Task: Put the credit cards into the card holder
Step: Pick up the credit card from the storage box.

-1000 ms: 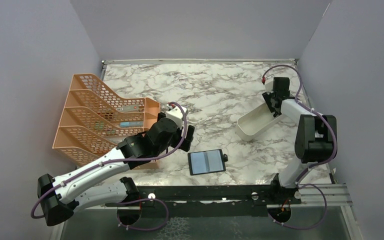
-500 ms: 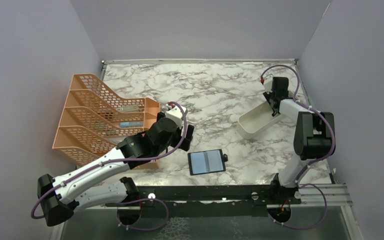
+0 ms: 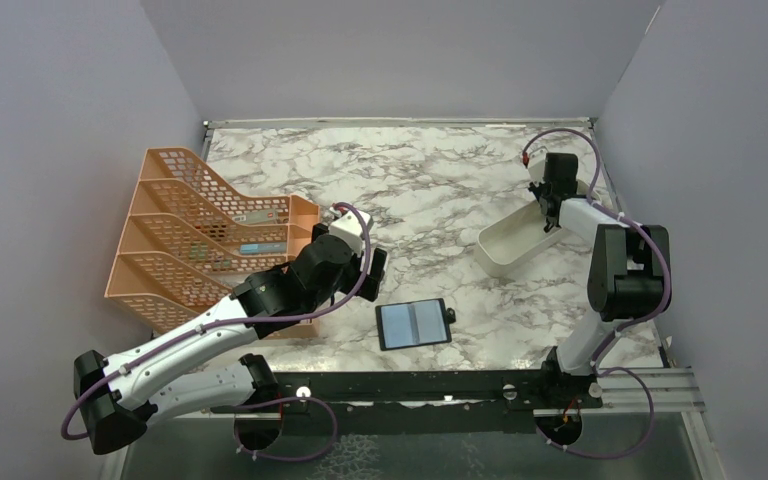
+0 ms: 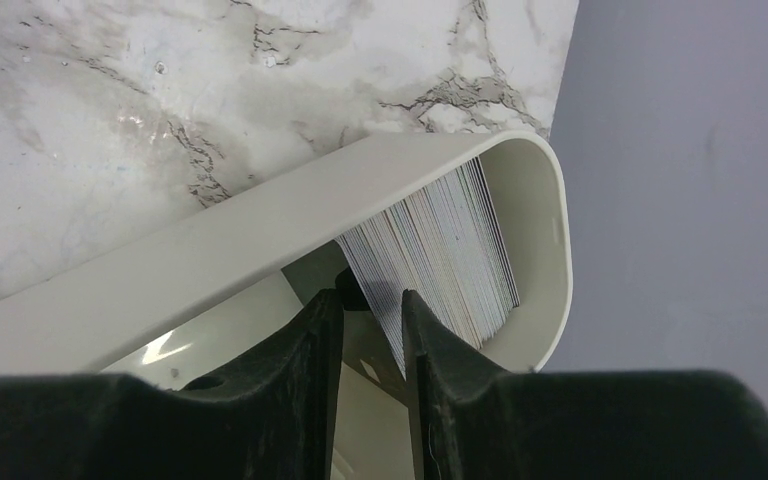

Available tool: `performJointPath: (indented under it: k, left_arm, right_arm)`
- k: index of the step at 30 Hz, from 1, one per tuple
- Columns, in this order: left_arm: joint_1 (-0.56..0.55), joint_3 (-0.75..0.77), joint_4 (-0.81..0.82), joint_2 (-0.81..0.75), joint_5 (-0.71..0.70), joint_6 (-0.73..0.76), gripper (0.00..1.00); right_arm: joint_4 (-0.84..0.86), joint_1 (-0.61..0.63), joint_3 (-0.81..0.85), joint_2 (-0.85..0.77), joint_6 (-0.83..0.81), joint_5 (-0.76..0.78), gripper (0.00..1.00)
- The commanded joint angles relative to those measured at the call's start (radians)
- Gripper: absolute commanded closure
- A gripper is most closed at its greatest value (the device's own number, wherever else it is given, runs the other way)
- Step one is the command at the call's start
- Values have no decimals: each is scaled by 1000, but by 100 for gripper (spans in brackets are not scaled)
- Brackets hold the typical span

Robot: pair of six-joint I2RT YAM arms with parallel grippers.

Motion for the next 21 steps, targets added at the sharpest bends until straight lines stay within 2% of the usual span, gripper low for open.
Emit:
performJointPath:
  k: [1, 10, 15, 21]
  left_arm:
    - [6, -3, -3, -14, -16, 0, 1]
    - [12, -6, -3, -18, -7, -7, 1]
    - [13, -9, -4, -27, -7, -13, 1]
    - [13, -2, -2, -26, -1, -17, 1]
  right_arm:
    - [56, -8, 4, -54, 9, 32, 69]
    - [18, -6, 16, -88, 22, 21, 79]
    - [-45, -5, 25, -116, 43, -34, 99]
    - [-217, 10, 63, -164, 154, -185, 99]
